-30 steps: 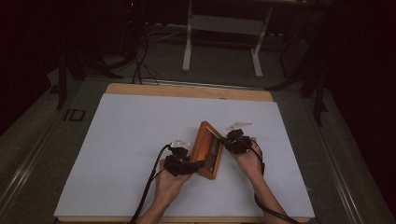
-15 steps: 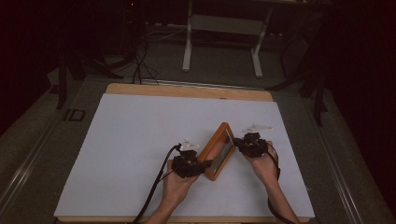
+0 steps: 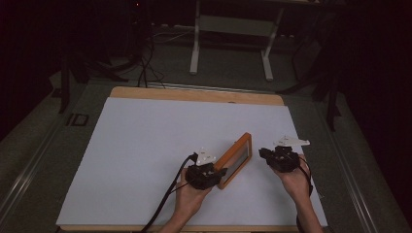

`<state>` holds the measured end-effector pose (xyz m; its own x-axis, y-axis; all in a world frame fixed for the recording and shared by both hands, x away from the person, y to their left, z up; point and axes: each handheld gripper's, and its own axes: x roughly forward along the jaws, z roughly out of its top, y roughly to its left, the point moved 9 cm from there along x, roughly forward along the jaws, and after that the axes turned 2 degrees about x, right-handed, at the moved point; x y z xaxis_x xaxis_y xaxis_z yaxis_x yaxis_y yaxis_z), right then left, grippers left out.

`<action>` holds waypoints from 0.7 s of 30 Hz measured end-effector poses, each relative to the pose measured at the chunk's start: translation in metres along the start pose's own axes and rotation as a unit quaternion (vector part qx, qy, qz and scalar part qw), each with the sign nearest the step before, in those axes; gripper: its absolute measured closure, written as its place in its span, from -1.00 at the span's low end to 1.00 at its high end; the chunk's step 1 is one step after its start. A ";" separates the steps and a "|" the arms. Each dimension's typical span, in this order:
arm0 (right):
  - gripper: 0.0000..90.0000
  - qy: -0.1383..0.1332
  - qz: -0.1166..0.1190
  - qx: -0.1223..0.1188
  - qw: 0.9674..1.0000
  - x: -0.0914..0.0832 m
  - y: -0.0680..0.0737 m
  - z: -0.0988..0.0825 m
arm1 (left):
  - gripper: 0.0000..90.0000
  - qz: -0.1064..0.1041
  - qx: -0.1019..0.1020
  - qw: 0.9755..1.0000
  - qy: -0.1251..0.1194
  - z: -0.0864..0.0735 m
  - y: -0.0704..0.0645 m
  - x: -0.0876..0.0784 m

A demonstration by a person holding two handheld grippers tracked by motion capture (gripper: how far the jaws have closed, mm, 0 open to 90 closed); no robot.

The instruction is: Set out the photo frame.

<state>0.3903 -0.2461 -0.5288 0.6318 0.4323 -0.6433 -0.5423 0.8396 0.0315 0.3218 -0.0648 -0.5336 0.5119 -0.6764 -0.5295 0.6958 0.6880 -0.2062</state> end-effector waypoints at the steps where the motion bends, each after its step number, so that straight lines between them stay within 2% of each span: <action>1: 0.82 0.000 0.000 0.000 1.000 0.000 0.000 0.000 | 0.53 0.000 0.000 1.000 0.000 0.000 0.000 0.000; 8: 0.80 -0.002 0.003 0.005 1.000 -0.005 -0.003 -0.006 | 0.53 0.011 0.038 0.999 -0.003 0.001 -0.008 0.002; 14: 0.78 0.003 0.007 0.006 1.000 -0.003 -0.004 -0.013 | 0.53 0.016 0.069 0.997 -0.006 0.001 -0.015 0.003; 18: 0.76 0.004 0.010 0.004 1.000 -0.003 -0.004 -0.015 | 0.51 0.012 0.067 0.998 -0.014 0.000 -0.015 0.003; 19: 0.76 0.002 0.011 0.004 1.000 -0.004 -0.004 -0.015 | 0.49 0.003 0.059 0.998 -0.021 0.000 -0.015 0.004; 20: 0.76 0.002 0.011 0.004 1.000 -0.004 -0.004 -0.015 | 0.48 0.003 0.059 0.998 -0.021 0.000 -0.015 0.004; 21: 0.75 0.002 0.012 0.003 1.000 -0.004 -0.005 -0.015 | 0.44 -0.014 0.047 0.998 -0.025 -0.002 -0.017 0.005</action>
<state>0.3820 -0.2566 -0.5375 0.6165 0.4504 -0.6458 -0.5536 0.8312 0.0513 0.3117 -0.0791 -0.5345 0.5150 -0.7086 -0.4823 0.7527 0.6431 -0.1412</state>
